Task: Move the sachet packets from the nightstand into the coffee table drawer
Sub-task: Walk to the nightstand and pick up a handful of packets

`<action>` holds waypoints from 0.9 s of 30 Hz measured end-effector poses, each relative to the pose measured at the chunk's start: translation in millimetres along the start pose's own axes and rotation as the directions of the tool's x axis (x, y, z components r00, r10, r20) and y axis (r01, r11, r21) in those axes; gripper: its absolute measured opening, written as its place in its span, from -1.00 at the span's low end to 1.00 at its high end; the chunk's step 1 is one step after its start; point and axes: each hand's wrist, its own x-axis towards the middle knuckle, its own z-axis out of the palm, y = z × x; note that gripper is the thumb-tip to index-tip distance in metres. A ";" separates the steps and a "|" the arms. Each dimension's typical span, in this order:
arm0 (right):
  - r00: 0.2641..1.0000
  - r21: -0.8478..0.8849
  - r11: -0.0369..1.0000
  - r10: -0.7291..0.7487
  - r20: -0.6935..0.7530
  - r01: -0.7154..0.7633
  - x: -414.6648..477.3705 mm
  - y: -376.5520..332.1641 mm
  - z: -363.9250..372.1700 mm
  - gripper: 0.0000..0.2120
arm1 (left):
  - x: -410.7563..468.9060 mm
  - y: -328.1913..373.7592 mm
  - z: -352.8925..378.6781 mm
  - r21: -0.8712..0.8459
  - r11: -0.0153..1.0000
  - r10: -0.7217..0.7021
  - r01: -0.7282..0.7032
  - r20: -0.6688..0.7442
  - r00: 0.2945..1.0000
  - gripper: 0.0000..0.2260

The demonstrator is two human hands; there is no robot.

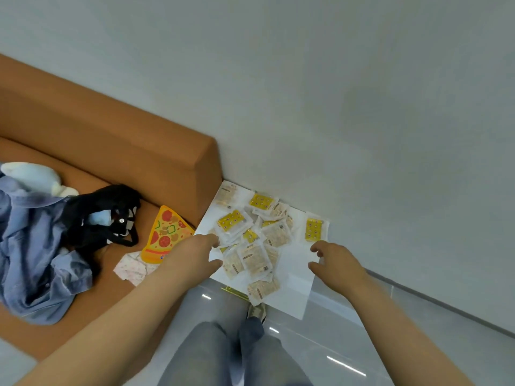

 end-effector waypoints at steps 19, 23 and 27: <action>0.972 0.036 0.972 0.233 0.034 -0.234 205.2 67.9 80.9 -0.44 | 222.8 -49.6 109.6 0.160 0.987 -0.029 -0.006 0.217 0.976 -0.57; 0.967 0.017 0.967 0.254 0.022 -0.255 239.6 77.9 103.2 -0.40 | 249.9 -58.0 132.8 0.181 0.983 -0.015 -0.022 0.198 0.980 -0.56; 0.963 0.013 0.963 0.269 0.010 -0.269 260.9 87.3 128.6 -0.30 | 272.7 -65.6 150.7 0.168 0.986 -0.014 -0.013 0.156 0.988 -0.54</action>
